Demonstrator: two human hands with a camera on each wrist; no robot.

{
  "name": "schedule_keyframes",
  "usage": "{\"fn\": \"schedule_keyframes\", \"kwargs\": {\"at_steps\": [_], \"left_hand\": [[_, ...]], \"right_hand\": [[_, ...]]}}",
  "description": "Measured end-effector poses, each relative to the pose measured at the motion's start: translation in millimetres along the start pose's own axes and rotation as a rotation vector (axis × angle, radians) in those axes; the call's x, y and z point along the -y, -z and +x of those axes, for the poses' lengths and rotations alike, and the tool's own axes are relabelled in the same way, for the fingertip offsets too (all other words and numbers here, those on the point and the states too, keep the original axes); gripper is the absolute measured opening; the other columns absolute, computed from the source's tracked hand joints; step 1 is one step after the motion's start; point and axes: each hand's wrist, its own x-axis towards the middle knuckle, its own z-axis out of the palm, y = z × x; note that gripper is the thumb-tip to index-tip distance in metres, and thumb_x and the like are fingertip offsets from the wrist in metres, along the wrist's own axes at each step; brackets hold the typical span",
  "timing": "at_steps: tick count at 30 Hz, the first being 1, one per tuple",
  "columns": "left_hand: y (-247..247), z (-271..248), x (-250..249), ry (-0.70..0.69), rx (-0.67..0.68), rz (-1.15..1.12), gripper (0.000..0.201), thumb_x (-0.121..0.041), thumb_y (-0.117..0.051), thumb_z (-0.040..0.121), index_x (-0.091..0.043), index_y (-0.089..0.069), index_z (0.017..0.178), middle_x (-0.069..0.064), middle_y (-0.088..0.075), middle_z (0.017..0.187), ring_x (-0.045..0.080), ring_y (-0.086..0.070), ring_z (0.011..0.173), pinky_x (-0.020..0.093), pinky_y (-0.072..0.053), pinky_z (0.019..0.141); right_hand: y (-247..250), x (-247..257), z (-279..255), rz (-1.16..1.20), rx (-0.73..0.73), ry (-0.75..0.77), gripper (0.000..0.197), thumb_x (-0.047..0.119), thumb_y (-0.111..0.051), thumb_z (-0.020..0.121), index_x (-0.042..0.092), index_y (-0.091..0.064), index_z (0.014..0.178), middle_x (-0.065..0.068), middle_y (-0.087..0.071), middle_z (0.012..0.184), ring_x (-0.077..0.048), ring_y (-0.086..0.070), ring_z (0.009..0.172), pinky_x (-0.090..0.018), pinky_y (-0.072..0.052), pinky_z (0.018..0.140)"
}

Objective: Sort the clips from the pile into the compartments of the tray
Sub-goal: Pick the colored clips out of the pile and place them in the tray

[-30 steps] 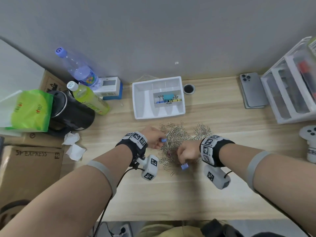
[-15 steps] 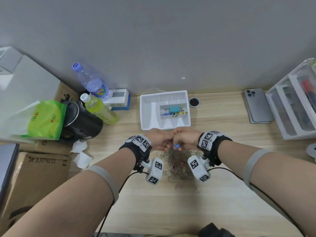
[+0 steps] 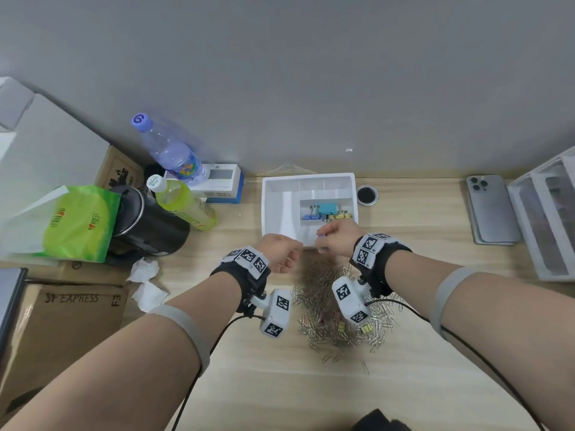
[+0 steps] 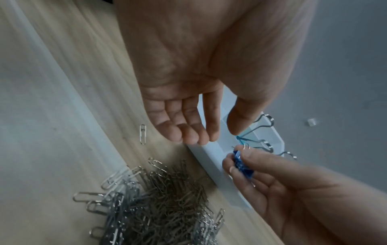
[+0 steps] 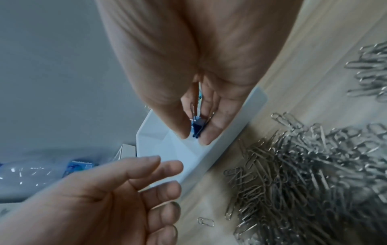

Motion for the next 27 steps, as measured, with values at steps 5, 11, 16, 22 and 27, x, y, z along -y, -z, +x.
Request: {"fn": "schedule_keyframes", "kwargs": {"at_steps": [5,11,16,22,27], "left_hand": [[9,8,11,0.043,0.012,0.047,0.011,-0.015,-0.066,0.086,-0.005,-0.063,0.092,0.011,-0.062,0.081,0.019,-0.056,0.059,0.026,-0.049,0.055],[4,9,11,0.036,0.015,0.084,0.009,-0.015,-0.067,0.086,-0.007,-0.065,0.09,0.008,-0.063,0.073,0.018,-0.057,0.056,0.026,-0.051,0.054],[-4,4,11,-0.009,0.04,0.151,0.015,-0.018,-0.068,0.088,-0.006,-0.067,0.097,0.007,-0.065,0.074,0.015,-0.058,0.055,0.023,-0.051,0.05],[-21,-6,17,-0.081,0.083,0.346,0.01,-0.017,-0.066,0.09,-0.008,-0.069,0.092,0.004,-0.062,0.071,0.013,-0.057,0.059,0.022,-0.052,0.058],[-38,-13,28,-0.081,0.156,0.498,0.012,-0.015,-0.069,0.088,-0.009,-0.07,0.098,0.002,-0.061,0.07,0.014,-0.056,0.061,0.021,-0.053,0.061]], "right_hand": [[-12,-2,15,-0.063,-0.023,-0.024,0.05,0.006,-0.074,0.076,0.009,-0.063,0.125,-0.003,-0.065,0.111,-0.018,-0.061,0.093,-0.024,-0.049,0.081],[-17,-8,15,-0.032,-0.042,0.002,0.049,0.002,-0.068,0.08,0.011,-0.06,0.128,-0.006,-0.066,0.123,-0.022,-0.062,0.112,-0.036,-0.05,0.101],[-4,-15,3,-0.04,-0.118,0.089,0.025,-0.001,-0.063,0.081,0.02,-0.068,0.094,-0.001,-0.069,0.101,-0.019,-0.066,0.096,-0.026,-0.053,0.082],[19,-32,-27,-0.325,0.024,0.114,0.017,0.002,-0.066,0.08,0.019,-0.068,0.078,-0.001,-0.07,0.084,-0.017,-0.066,0.075,-0.023,-0.052,0.063],[27,-61,-51,-0.742,0.239,0.1,0.013,0.014,-0.075,0.077,0.014,-0.072,0.09,0.003,-0.07,0.088,-0.017,-0.068,0.084,-0.03,-0.059,0.075]]}}
